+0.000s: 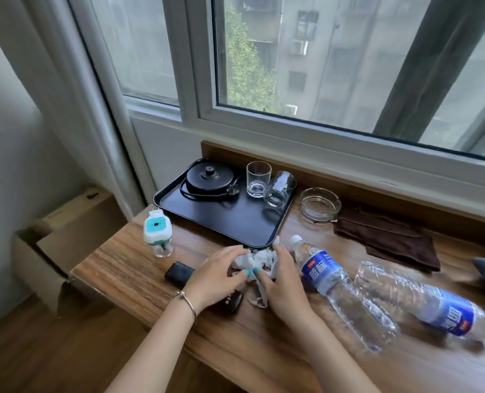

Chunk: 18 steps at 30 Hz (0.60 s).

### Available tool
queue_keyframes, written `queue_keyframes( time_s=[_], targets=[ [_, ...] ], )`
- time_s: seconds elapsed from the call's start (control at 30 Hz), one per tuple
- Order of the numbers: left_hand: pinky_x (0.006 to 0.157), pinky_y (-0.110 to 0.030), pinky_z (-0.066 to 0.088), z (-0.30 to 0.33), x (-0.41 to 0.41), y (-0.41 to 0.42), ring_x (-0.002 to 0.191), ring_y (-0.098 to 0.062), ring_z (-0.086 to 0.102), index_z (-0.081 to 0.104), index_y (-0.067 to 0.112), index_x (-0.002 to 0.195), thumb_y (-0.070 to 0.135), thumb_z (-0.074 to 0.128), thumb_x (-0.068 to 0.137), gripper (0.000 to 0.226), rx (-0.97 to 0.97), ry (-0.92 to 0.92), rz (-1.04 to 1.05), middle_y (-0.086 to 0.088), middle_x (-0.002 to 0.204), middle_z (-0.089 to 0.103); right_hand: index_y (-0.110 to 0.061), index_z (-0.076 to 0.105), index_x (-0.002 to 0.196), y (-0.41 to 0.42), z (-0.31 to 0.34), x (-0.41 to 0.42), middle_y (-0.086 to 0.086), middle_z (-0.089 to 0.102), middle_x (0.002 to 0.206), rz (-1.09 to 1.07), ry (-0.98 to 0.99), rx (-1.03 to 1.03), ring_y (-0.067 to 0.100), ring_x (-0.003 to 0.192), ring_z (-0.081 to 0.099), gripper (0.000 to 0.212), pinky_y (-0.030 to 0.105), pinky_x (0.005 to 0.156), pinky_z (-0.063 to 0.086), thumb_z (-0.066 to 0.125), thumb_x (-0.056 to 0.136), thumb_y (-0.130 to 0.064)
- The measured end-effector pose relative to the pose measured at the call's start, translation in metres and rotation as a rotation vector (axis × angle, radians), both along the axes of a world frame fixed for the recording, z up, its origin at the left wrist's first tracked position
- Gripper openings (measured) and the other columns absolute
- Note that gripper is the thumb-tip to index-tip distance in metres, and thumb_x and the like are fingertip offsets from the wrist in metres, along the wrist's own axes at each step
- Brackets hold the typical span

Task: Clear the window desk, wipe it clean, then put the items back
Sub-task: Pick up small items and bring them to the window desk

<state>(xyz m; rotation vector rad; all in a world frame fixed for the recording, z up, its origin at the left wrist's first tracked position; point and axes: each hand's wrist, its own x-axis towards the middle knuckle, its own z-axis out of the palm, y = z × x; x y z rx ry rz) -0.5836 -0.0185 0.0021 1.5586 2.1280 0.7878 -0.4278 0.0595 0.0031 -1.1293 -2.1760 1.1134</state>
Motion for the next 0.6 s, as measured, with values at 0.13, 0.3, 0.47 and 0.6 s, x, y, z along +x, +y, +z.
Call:
queue_keyframes(
  time_s=[0.13,0.3,0.47,0.6],
  targets=[
    [0.106,-0.019,0.031,0.004,-0.011,0.009,0.127,-0.001,0.042,0.051,0.028,0.132,0.034,0.061,0.089,0.044,0.021,0.026,-0.125,0.016,0.138,0.045,-0.013,0.028,0.152,0.005,0.000,-0.013,0.002,0.034,0.155,-0.057,-0.086,0.033,0.016,0.147,0.025,0.070,0.037,0.120,0.023,0.065,0.094,-0.028],
    [0.100,-0.031,0.042,0.007,-0.014,0.015,0.117,-0.002,0.049,0.055,0.031,0.124,0.034,0.060,0.090,0.035,0.067,0.020,-0.200,0.019,0.125,0.049,-0.017,0.029,0.150,0.012,-0.003,-0.019,0.001,0.037,0.154,-0.074,-0.215,0.102,0.016,0.144,0.030,0.067,0.038,0.115,0.029,0.059,0.095,-0.040],
    [0.101,-0.034,0.043,0.003,-0.021,0.017,0.119,-0.001,0.049,0.055,0.033,0.123,0.035,0.060,0.089,0.034,0.021,-0.022,-0.218,0.022,0.130,0.048,-0.015,0.014,0.154,0.015,-0.006,-0.021,0.002,0.032,0.157,-0.062,-0.245,0.107,0.020,0.145,0.030,0.081,0.039,0.115,0.030,0.060,0.094,-0.042],
    [0.100,-0.035,0.044,0.005,-0.021,0.020,0.117,-0.003,0.050,0.058,0.031,0.121,0.034,0.060,0.089,0.032,0.000,-0.033,-0.237,0.022,0.127,0.047,-0.012,0.006,0.157,0.010,-0.010,-0.016,0.000,0.024,0.161,-0.036,-0.286,0.160,0.022,0.146,0.027,0.082,0.036,0.118,0.023,0.054,0.098,-0.043]
  ],
)
